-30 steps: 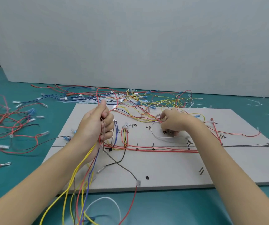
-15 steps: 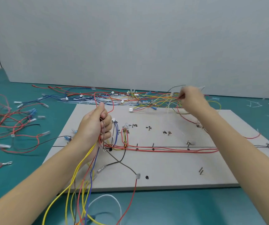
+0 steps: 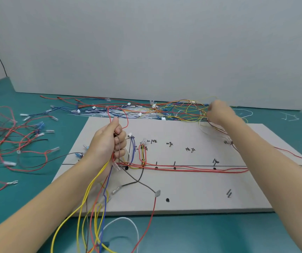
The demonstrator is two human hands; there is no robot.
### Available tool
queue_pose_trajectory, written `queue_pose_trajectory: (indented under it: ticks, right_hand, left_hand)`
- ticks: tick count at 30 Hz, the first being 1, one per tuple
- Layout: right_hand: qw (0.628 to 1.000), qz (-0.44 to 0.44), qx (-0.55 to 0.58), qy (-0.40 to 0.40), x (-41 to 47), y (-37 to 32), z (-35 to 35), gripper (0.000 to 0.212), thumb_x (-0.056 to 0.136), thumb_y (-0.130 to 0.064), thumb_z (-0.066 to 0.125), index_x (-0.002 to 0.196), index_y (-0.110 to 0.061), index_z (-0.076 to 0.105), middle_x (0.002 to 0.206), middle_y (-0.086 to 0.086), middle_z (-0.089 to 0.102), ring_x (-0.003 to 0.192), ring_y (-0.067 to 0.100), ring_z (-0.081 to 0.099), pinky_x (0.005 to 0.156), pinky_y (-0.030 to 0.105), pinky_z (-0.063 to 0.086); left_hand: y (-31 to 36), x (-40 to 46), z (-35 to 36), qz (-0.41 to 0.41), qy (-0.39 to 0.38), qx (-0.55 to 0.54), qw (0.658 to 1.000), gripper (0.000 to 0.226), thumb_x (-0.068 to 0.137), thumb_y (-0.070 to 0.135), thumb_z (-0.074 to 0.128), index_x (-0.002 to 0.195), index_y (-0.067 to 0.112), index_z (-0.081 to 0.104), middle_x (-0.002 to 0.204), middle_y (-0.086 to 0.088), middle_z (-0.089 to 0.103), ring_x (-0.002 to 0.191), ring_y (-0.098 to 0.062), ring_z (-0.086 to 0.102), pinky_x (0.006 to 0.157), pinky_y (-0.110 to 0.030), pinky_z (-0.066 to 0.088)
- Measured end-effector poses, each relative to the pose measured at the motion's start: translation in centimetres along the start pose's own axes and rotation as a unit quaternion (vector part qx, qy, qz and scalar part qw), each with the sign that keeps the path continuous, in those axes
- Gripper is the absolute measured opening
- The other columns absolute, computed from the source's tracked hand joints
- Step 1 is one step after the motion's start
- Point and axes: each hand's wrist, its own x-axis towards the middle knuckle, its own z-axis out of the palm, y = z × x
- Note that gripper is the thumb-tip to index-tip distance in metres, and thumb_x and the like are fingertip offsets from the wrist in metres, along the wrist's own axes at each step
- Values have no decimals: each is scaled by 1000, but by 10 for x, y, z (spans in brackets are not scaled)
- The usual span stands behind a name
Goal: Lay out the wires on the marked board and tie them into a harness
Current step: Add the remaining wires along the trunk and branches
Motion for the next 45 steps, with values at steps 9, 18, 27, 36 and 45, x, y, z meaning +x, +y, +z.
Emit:
queue_pose_trajectory:
  ticks: [9,18,27,36,45]
  right_hand:
    - [977,0,31,-210,-29,24,-23,27,67,-26,85,88,-14,73,70,4,63,56,20,59,54,23,45]
    - [988,10,-11,-153,-34,21,-18,21,77,3,54,87,8,71,60,15,63,54,27,56,61,33,52]
    - [993,-17,-102,-59,-31,12,-25,10,86,-3,47,79,-6,54,82,14,56,79,32,56,69,33,43]
    - [994,-35,-42,-100,-28,17,5,24,94,-22,52,82,-3,61,78,16,54,80,31,53,68,30,41]
    - [988,63,-39,-133,-8,31,34,67,102,-48,21,154,-6,16,161,14,16,149,30,13,118,48,18]
  left_hand:
    - [1,0,0,0,-6,0,1000,42,104,36,37,66,21,34,46,7,26,38,-7,20,35,-12,18]
    - [1,-1,-1,-1,-7,-2,1000,42,104,37,38,66,21,34,47,7,26,39,-7,21,34,-13,19]
    - [-1,-2,0,-9,-5,7,1000,41,104,37,38,66,20,34,46,7,27,38,-7,22,33,-13,20]
    - [0,-4,1,-9,-5,6,1000,41,104,35,38,66,19,34,47,7,27,39,-7,22,33,-14,20]
    - [1,-13,7,10,-106,69,992,31,93,15,27,65,11,40,56,-3,40,49,-12,30,41,-22,19]
